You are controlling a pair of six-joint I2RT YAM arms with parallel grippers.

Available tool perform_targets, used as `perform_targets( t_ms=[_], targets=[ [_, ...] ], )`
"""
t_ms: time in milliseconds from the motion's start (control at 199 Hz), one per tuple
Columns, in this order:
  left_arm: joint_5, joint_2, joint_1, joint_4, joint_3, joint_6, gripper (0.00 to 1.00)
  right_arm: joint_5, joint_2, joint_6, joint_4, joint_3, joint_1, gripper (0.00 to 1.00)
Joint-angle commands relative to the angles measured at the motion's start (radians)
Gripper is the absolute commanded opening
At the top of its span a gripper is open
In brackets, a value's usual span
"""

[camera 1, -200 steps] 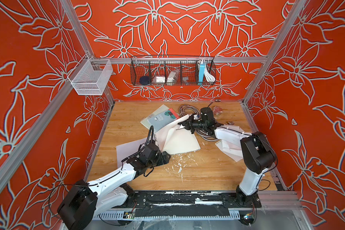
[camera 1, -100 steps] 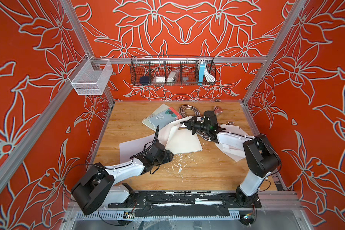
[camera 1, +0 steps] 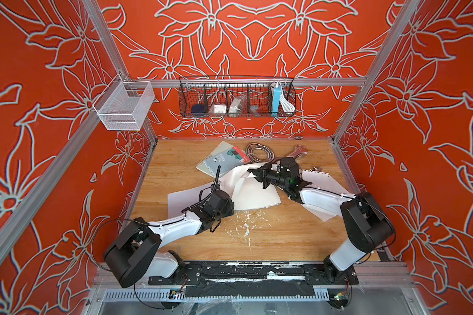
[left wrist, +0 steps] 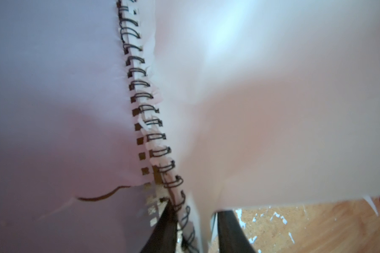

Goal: Tear off pages from different notebooks
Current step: Tear off the paper from the notebook.

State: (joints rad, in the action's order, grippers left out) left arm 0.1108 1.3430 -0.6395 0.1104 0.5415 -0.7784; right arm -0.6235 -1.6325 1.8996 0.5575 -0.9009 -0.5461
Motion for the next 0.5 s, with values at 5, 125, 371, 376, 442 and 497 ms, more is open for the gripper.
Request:
perform_targets(
  t_ms=[5,125,371,376,442,497],
  targets=[
    [0.035,-0.021,0.006,0.007,0.031,0.037,0.14,0.007,0.036,0.006,0.017,0.013,-0.012,0.0],
    [0.033,-0.048,0.016,-0.025,0.031,0.058,0.0,0.003,0.043,-0.037,-0.036,0.005,-0.012,0.0],
    [-0.145,-0.054,0.039,-0.117,0.073,0.17,0.0,-0.043,0.053,-0.383,-0.498,-0.132,-0.007,0.07],
    [-0.149,-0.054,0.04,-0.121,0.073,0.174,0.0,-0.043,0.052,-0.394,-0.512,-0.137,-0.008,0.08],
    [-0.182,-0.05,0.042,-0.171,0.091,0.199,0.0,-0.039,0.039,-0.533,-0.687,-0.207,-0.004,0.24],
    [-0.223,-0.054,0.045,-0.186,0.093,0.22,0.0,-0.032,0.016,-0.634,-0.823,-0.266,-0.003,0.37]
  ],
)
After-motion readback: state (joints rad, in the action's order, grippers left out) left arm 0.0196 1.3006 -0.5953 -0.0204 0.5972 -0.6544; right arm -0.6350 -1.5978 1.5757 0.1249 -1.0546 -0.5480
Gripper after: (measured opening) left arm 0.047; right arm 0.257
